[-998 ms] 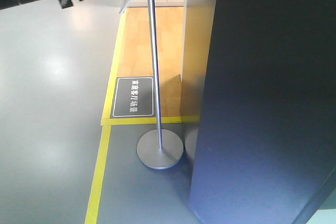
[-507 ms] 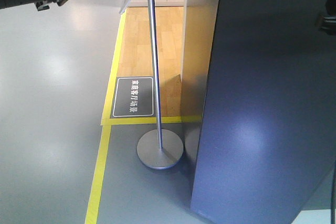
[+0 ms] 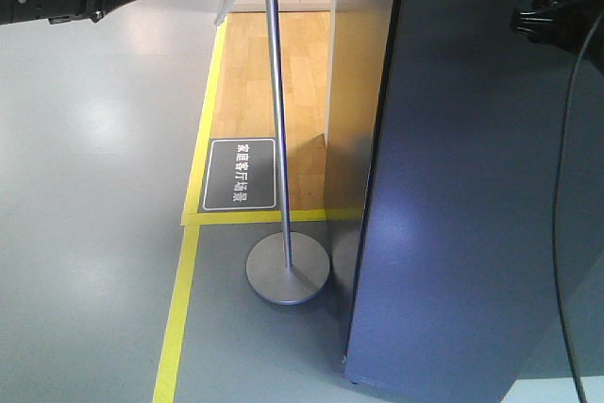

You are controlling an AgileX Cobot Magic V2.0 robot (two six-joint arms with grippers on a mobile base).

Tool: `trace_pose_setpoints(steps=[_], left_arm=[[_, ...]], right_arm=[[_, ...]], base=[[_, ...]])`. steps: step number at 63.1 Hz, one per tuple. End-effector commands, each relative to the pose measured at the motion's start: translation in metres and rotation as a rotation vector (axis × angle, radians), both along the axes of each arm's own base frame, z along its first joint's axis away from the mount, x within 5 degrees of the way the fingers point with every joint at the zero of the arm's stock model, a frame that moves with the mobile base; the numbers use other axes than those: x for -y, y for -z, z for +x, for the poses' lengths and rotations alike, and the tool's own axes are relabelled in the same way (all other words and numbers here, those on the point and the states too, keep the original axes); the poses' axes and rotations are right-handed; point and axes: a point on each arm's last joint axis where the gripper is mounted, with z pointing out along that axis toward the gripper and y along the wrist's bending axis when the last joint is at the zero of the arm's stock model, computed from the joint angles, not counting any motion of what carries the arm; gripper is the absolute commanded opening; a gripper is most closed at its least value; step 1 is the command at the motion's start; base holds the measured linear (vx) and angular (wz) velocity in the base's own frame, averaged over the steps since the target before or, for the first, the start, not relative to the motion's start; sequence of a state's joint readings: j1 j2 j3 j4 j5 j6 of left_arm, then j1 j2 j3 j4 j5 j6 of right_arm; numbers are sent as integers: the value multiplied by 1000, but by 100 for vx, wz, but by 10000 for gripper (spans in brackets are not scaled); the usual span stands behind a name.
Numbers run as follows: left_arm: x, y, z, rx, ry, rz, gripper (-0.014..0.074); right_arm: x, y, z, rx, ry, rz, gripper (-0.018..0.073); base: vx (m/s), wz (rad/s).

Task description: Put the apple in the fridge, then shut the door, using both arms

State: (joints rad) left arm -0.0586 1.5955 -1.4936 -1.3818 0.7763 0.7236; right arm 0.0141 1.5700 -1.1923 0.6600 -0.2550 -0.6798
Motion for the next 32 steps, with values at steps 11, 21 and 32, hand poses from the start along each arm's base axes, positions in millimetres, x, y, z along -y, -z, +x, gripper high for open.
trace_pose_setpoints(steps=[11,21,32], left_arm=[[-4,-28,-9,79,-45,-49,342],[-5,-26,-9,83,-52,-11,342],[-5,-24,-9,82,-50,16,342]], right_arm=[[4,-28,23,117,32,-38,524],[2,-27,41,99,16,-22,524],[-3,-26,60,61,-37,-30,524]], base=[[0,0],[0,0],[0,0]])
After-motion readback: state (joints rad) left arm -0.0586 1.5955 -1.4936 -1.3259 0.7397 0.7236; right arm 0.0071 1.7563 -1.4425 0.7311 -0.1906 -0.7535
